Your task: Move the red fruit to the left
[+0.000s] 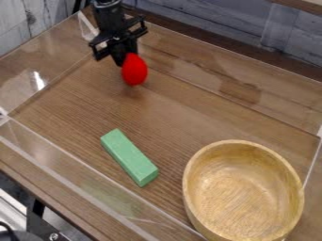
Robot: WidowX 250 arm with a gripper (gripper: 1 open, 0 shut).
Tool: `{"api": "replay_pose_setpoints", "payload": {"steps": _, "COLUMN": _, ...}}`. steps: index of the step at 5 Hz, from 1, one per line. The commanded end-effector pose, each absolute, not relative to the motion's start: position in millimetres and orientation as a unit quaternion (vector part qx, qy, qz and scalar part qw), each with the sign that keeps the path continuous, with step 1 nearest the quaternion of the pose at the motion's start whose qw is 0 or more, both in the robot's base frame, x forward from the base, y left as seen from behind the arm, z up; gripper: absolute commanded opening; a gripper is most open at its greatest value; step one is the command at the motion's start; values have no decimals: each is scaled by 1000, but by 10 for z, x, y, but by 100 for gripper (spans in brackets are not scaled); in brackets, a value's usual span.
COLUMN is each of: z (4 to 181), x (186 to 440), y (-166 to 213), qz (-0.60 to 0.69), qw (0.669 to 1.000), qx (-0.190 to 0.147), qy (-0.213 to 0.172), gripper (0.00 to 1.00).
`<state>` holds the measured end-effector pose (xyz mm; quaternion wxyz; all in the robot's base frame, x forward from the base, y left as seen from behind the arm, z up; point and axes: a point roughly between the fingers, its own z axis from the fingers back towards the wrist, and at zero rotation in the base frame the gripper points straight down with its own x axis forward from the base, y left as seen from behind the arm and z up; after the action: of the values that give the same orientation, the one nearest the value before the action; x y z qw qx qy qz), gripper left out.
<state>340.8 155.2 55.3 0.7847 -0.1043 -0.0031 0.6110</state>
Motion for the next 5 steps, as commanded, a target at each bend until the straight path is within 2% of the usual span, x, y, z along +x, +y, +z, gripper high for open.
{"api": "replay_pose_setpoints", "payload": {"steps": 1, "z": 872, "x": 3403, "y": 1680, "qz": 618, "qw": 777, "qx": -106, "qy": -51, "gripper": 0}}
{"api": "replay_pose_setpoints", "payload": {"steps": 2, "z": 831, "x": 3357, "y": 1711, "qz": 623, "qw": 774, "qx": -101, "qy": -49, "gripper": 0}}
{"api": "replay_pose_setpoints", "payload": {"steps": 3, "z": 798, "x": 3322, "y": 1725, "qz": 628, "qw": 771, "qx": -96, "qy": -46, "gripper": 100}}
{"api": "replay_pose_setpoints", "payload": {"steps": 4, "z": 770, "x": 3307, "y": 1763, "qz": 635, "qw": 765, "qx": -93, "qy": -47, "gripper": 0}}
{"api": "replay_pose_setpoints", "payload": {"steps": 5, "z": 752, "x": 3302, "y": 1811, "qz": 642, "qw": 760, "qx": -91, "qy": -48, "gripper": 0}}
